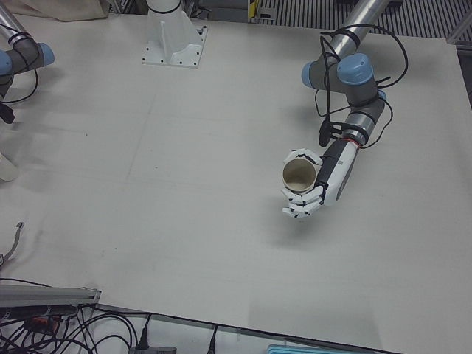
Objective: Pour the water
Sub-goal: 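Reach the right hand to the farther paper cup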
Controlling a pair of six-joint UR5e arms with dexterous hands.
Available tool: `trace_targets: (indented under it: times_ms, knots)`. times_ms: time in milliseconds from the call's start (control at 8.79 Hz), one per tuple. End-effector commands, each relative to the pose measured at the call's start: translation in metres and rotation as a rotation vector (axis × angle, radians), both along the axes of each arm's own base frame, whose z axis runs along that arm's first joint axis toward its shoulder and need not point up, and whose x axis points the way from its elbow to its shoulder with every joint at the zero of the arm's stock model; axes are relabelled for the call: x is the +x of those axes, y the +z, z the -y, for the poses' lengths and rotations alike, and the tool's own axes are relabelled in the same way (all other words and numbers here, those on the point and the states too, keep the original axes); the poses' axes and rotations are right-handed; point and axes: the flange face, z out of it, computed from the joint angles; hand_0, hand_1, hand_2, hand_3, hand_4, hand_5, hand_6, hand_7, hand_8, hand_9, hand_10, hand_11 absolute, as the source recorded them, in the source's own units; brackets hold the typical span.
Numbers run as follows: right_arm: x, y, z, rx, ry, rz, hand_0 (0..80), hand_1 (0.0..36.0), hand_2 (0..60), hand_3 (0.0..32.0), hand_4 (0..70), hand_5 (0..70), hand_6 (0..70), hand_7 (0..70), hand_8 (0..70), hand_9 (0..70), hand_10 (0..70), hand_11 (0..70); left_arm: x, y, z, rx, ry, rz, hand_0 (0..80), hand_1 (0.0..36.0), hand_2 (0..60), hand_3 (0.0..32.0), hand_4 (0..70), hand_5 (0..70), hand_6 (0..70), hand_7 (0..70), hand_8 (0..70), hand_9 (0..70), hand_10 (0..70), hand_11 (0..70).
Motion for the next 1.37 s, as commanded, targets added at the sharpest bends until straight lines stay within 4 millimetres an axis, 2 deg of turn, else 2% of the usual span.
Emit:
trace_targets:
  times_ms: [0,683,910,1251]
  knots:
    - [0.001,-0.007,0.005,0.008,0.009,0.021,46.0,16.6,18.0,5.8,0.0,9.5,0.0,0.7,0.0,0.0,0.0,0.0,-0.001,0.000,0.000,0.000,-0.001,0.000,33.4,21.1,60.0,0.0,41.1,46.6,22.1,57.2,20.8,35.5,29.5,42.6]
    - [0.006,-0.012,0.012,0.013,0.025,0.019,46.0,16.2,18.5,4.8,0.0,10.0,0.0,1.1,0.0,0.0,0.0,0.0,0.004,0.005,0.000,-0.006,0.007,0.008,33.9,21.2,60.0,0.0,41.5,47.7,23.1,57.3,21.8,36.7,30.3,43.7]
    - [-0.001,-0.019,0.015,0.021,0.019,0.021,45.9,16.0,18.5,4.8,0.0,9.8,0.0,0.8,0.0,0.0,0.0,0.0,0.003,0.010,-0.001,-0.013,0.005,0.013,33.7,21.1,60.0,0.0,41.4,47.8,23.1,57.2,21.9,36.8,30.3,43.7]
    - [-0.006,-0.016,0.011,0.017,0.010,0.015,45.7,15.7,17.9,5.4,0.0,10.0,0.0,0.6,0.0,0.0,0.0,0.0,0.002,0.010,-0.001,-0.012,0.004,0.010,32.4,21.1,60.0,0.0,41.2,47.8,23.1,57.0,21.9,36.8,30.4,43.8]
